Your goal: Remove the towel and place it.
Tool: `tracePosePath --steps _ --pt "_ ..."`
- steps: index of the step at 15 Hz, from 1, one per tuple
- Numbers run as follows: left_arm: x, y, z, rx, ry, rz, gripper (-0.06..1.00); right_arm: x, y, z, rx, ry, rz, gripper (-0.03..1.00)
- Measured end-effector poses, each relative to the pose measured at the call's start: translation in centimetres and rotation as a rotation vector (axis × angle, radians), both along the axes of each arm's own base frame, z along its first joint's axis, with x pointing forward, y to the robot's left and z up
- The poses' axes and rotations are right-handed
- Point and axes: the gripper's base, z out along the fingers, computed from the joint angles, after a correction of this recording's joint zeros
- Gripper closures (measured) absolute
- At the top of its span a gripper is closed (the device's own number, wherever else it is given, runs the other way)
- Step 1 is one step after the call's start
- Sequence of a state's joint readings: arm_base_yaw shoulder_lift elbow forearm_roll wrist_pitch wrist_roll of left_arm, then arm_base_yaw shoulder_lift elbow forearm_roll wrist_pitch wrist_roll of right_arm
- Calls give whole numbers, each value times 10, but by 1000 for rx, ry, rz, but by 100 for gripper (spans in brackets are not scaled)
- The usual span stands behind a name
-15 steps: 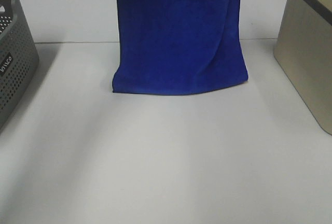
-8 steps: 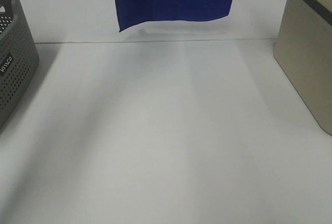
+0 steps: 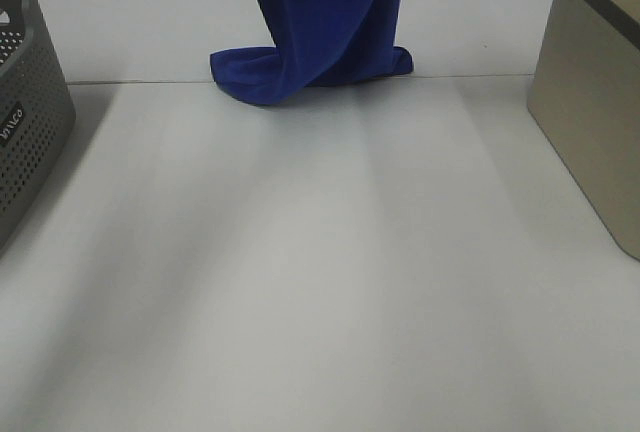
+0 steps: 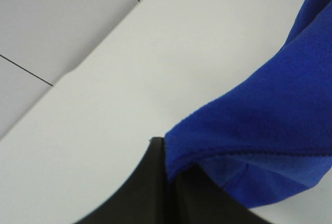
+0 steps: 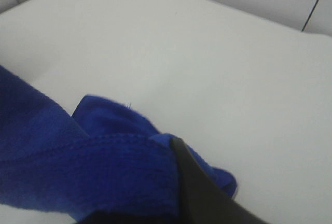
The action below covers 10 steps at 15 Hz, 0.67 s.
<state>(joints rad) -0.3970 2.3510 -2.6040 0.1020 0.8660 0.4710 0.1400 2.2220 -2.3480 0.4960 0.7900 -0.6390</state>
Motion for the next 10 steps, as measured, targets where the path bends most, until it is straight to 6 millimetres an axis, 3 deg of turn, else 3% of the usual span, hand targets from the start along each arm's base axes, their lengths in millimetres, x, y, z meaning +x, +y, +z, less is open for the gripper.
tracePosePath --steps 1,5,10 --pt "-7 3 -9 49 129 13 94 -14 1 -1 -48 115 68 95" --pt "-22 9 -15 80 317 35 94 -34 -1 -12 -127 333 152 95" --pt "-36 8 -8 -95 417 109 94 -42 -11 -20 -144 460 0 95"
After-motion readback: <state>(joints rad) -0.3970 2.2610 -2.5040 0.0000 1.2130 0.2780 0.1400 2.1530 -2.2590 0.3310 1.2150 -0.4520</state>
